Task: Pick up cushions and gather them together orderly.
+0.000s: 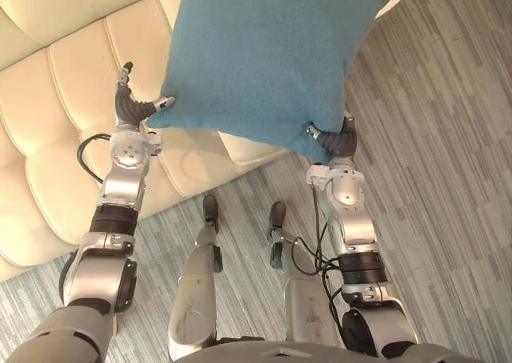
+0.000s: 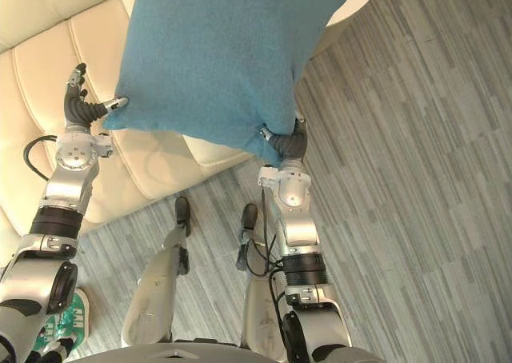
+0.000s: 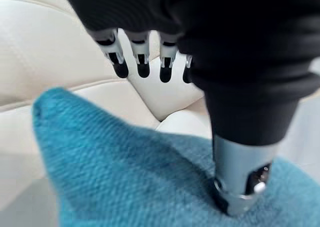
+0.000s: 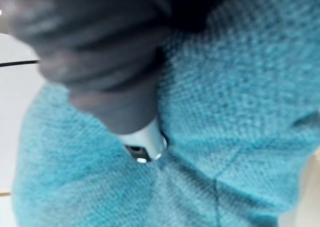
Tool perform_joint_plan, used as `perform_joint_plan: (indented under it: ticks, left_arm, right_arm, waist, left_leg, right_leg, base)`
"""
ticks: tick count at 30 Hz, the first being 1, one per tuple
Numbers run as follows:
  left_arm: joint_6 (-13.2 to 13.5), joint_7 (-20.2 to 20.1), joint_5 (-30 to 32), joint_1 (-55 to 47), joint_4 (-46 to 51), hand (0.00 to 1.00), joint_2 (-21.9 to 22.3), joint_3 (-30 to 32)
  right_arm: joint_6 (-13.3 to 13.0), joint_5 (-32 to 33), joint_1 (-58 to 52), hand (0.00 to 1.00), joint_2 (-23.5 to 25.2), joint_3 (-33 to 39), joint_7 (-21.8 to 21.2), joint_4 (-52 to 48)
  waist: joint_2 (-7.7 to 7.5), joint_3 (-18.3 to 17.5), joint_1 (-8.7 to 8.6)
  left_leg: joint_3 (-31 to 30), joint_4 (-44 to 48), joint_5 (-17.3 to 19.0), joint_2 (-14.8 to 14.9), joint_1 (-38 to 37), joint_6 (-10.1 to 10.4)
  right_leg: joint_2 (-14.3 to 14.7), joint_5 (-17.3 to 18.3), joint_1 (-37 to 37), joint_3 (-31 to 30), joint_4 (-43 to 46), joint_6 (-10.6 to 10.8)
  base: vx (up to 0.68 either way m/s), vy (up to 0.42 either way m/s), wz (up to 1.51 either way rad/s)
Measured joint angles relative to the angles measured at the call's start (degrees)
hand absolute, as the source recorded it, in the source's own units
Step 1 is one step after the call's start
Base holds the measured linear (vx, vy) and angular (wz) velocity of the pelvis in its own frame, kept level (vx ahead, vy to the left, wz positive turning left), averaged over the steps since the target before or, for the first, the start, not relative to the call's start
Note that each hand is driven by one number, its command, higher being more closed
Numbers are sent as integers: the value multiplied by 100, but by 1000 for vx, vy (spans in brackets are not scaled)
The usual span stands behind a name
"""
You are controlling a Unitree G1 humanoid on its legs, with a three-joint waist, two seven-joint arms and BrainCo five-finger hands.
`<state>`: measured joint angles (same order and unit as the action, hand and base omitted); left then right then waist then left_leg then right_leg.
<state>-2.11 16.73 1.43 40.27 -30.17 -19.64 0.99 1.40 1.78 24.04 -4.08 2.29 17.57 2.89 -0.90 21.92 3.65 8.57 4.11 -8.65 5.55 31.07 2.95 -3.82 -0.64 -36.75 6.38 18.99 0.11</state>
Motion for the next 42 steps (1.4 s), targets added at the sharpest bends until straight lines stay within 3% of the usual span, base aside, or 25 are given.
perform_joint_plan:
  ticks: [4,5,13,33,42]
  left_arm:
    - [-14,0,-2,74,-186,0,210,-23]
    - [-18,3,-2,127,-221,100,249,-52]
    - [-39,39,-3,398,-462,100,512,-194]
    - [7,255,-137,756,-41,100,353,-879]
    - [30,252,-371,-117,700,100,380,-905]
  right_arm:
    - [0,-1,22,100,3,0,14,-1]
    - [0,-1,47,100,7,-1,18,-10]
    - [5,0,108,100,8,-126,80,-202]
    - [4,11,286,100,-97,-212,298,-251]
    - [-1,14,-400,100,-85,-448,287,-470]
  waist:
    - [-3,2,-27]
    - [-3,2,-38]
    - [-7,9,-87]
    - [-46,102,-185]
    - [-44,103,-189]
  left_leg:
    - [1,16,7,2,41,5]
    - [0,54,21,6,94,1]
    - [11,100,34,16,239,-3]
    - [74,209,82,6,261,-38]
    - [84,279,225,2,-207,-27]
  right_leg:
    - [0,0,-38,-2,-2,0]
    - [0,-3,-77,-4,-2,-1]
    - [12,-89,-162,-22,-126,17]
    - [2,-208,-101,-87,-269,49]
    - [-14,-69,368,-106,-191,78]
  base:
    - [0,0,0]
    - [0,0,0]
    - [0,0,0]
    - [4,-3,-1]
    - [18,-12,0]
